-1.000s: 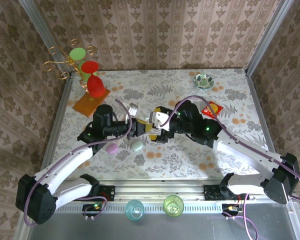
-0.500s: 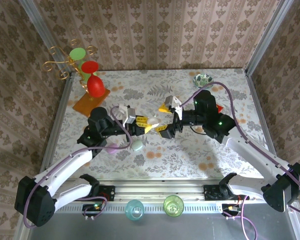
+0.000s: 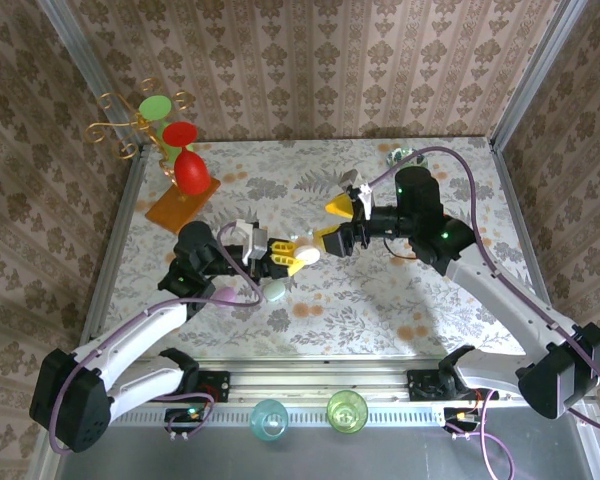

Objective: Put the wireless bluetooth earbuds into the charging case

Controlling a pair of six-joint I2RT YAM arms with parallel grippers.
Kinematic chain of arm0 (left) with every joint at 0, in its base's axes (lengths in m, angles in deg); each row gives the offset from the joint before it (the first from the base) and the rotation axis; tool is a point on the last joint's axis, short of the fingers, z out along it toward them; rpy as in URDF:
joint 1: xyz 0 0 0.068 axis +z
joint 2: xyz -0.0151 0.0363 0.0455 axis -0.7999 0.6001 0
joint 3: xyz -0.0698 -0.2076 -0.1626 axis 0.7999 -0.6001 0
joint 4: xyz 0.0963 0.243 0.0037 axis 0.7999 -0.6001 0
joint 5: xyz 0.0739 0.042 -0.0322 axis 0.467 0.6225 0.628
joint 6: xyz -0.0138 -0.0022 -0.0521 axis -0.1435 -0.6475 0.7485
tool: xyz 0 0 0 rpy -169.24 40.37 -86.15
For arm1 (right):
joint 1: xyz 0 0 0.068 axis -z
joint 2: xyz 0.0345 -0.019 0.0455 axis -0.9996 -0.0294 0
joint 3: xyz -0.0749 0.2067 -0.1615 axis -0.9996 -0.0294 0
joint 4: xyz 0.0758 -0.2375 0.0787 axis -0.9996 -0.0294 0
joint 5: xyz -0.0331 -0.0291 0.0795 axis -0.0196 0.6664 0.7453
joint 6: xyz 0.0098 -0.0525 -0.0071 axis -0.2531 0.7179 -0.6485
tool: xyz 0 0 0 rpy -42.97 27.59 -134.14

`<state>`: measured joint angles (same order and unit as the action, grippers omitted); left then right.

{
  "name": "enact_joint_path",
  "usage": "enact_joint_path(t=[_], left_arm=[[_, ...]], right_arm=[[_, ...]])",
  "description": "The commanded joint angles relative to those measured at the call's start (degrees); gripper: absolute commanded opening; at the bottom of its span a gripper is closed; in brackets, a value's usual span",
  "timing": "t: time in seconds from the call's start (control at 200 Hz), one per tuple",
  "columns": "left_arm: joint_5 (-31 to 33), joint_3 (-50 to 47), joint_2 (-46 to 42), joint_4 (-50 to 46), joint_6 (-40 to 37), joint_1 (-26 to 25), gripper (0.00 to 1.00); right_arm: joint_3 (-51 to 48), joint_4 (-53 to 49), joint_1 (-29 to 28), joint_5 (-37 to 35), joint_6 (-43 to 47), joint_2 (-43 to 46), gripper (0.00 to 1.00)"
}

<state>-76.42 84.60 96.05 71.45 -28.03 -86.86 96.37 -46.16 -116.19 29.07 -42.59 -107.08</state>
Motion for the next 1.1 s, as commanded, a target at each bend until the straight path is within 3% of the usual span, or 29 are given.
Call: enact_joint_path(t=[0.0, 0.245, 0.665, 1.095], left_arm=[[-2.02, -0.6, -0.36, 3.11, -1.84, -0.31, 0.0], [1.09, -0.34, 0.5, 3.09, 0.18, -0.1, 0.0], [1.0, 0.8, 0.94, 5.73, 3.74, -0.1, 0.0], [-0.75, -0.16, 0.36, 7.2, 3.94, -0.35, 0.0]], right_arm=[[2.65, 0.26, 0.18, 0.88, -2.24, -0.71, 0.88], [-3.08, 3.31, -1.33, 10.16, 7.49, 3.27, 0.94], [-2.55, 1.57, -2.71, -0.2, 8.23, 0.81, 0.9], [-0.49, 2.52, -0.73, -3.28, 2.93, -0.67, 0.85]])
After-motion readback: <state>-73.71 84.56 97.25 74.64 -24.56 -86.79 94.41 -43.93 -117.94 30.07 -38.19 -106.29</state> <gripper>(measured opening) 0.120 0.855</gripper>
